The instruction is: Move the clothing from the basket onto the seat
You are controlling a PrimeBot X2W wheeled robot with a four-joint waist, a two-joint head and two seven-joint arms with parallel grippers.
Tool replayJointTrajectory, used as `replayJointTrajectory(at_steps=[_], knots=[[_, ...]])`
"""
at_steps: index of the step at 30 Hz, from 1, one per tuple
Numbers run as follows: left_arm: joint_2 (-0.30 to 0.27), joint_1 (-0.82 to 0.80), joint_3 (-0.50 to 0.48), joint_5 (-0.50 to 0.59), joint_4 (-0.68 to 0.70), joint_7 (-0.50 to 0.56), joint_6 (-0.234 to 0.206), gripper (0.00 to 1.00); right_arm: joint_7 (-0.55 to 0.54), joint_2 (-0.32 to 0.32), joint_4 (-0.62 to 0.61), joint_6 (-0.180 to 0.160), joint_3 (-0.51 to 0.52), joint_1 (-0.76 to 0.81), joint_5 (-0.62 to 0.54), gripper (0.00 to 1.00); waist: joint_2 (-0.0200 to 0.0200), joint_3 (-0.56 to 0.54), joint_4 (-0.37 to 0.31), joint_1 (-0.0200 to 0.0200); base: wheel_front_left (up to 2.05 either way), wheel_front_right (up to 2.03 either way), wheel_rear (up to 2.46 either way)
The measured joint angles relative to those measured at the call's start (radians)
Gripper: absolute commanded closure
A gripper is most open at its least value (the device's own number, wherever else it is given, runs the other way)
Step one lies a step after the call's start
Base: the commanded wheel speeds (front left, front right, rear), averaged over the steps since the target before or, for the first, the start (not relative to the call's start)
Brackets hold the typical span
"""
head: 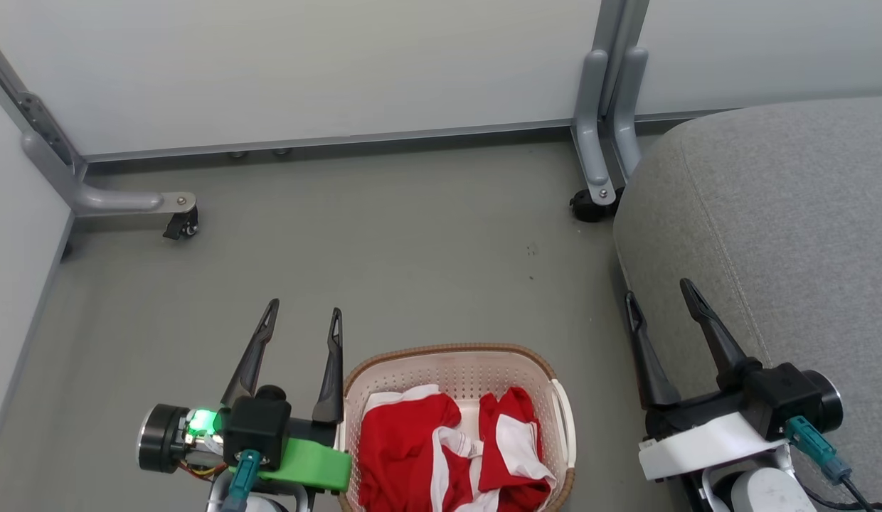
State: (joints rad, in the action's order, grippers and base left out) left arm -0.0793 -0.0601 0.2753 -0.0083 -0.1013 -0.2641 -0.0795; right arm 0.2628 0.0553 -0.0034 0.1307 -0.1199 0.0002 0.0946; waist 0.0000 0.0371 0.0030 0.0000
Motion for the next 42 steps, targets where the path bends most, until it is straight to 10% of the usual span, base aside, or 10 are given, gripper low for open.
replayJointTrajectory(at_steps=[23, 42], knots=[[-0.007, -0.324, 0.149, 0.046, -0.423, 0.000, 0.158, 0.00, 0.000, 0.008, -0.047, 0.000, 0.082, -0.213, 0.033, 0.00, 0.0000, 0.299, -0.052, 0.0001, 0.00, 0.00, 0.00], [-0.036, -0.699, 0.324, 0.173, -0.905, 0.000, 0.181, 0.00, 0.000, -0.002, -0.095, 0.000, 0.051, -0.388, 0.054, 0.00, 0.0000, 0.632, -0.155, 0.0002, 0.00, 0.00, 0.00]])
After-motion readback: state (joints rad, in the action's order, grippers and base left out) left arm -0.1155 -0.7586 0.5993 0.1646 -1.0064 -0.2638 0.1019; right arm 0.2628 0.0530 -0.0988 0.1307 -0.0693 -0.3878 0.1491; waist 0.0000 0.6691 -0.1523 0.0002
